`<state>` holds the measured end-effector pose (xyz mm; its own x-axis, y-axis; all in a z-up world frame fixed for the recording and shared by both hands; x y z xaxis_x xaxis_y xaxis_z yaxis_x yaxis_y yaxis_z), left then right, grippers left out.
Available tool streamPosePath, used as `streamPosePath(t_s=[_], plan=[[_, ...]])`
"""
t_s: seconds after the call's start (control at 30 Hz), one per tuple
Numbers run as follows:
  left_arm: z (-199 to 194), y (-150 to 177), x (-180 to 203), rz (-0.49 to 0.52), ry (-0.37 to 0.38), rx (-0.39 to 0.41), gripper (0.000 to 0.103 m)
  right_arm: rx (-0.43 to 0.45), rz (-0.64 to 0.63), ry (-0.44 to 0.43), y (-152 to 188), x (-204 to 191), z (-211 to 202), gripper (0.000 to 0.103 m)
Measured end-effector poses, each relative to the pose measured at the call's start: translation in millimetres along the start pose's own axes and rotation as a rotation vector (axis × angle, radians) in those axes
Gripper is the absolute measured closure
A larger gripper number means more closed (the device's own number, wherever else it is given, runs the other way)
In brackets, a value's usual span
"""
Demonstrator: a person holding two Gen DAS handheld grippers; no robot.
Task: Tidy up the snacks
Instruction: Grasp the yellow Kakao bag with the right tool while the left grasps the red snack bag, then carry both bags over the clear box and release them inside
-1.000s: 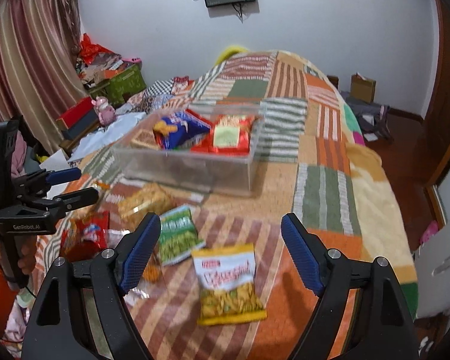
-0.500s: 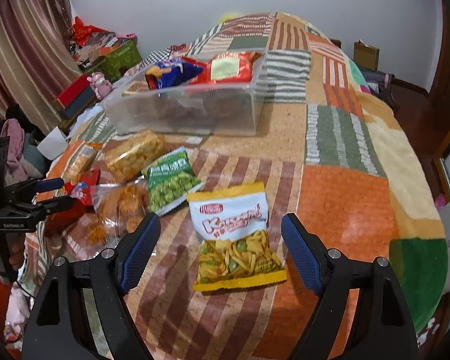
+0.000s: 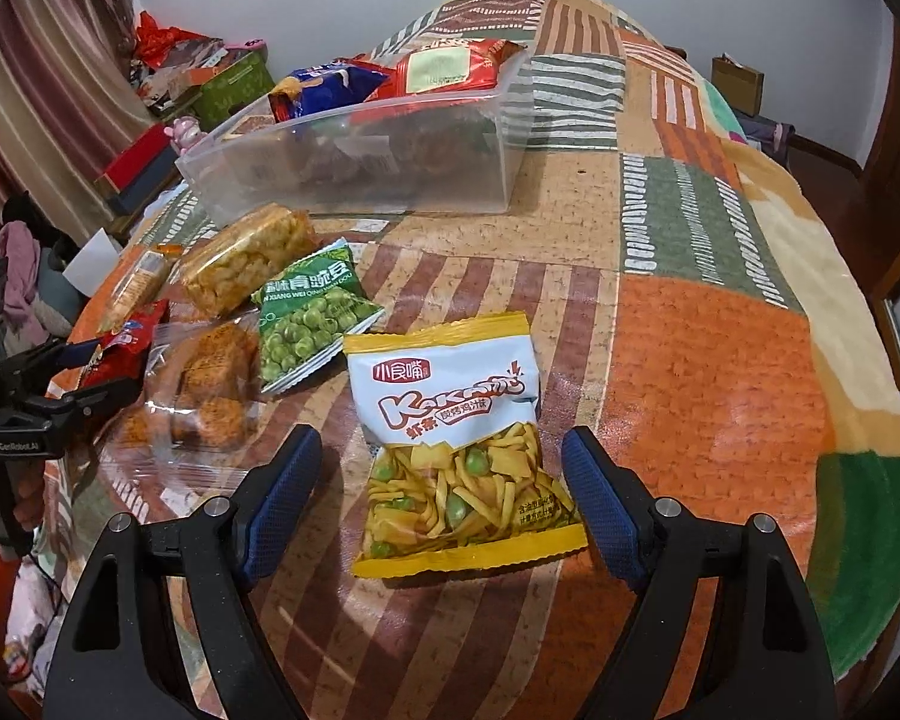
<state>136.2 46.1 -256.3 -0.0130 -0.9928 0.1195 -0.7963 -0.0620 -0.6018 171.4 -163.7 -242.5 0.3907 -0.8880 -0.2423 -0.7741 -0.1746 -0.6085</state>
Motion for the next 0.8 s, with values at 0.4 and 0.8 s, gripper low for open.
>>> streamPosePath(t_s=[0.4,0.8], plan=[[-11.5,-15.2,-20.2,-0.052,-0.044,0.059,0.026,0.043,0.001,-0.014,-7.3,3.4,-8.5,0.053],[-39.3,-65.9,-11.9,-0.063,-0.023,0.189,0.026,0.164,-0.037,-0.028,-55.1,-13.8,-31.9,0.053]])
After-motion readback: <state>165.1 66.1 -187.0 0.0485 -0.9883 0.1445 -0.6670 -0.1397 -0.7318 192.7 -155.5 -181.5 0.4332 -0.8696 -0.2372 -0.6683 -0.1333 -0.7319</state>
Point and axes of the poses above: each gripper's, at about its wrist camera, not at the fingertips, and z roughly the way its jaws point, x to its right, y to its underside, the point moved 9 cm from there along z, roughly the way its jaws point, and after that the axes turned 6 degrees about x, right-handed, at the moved point
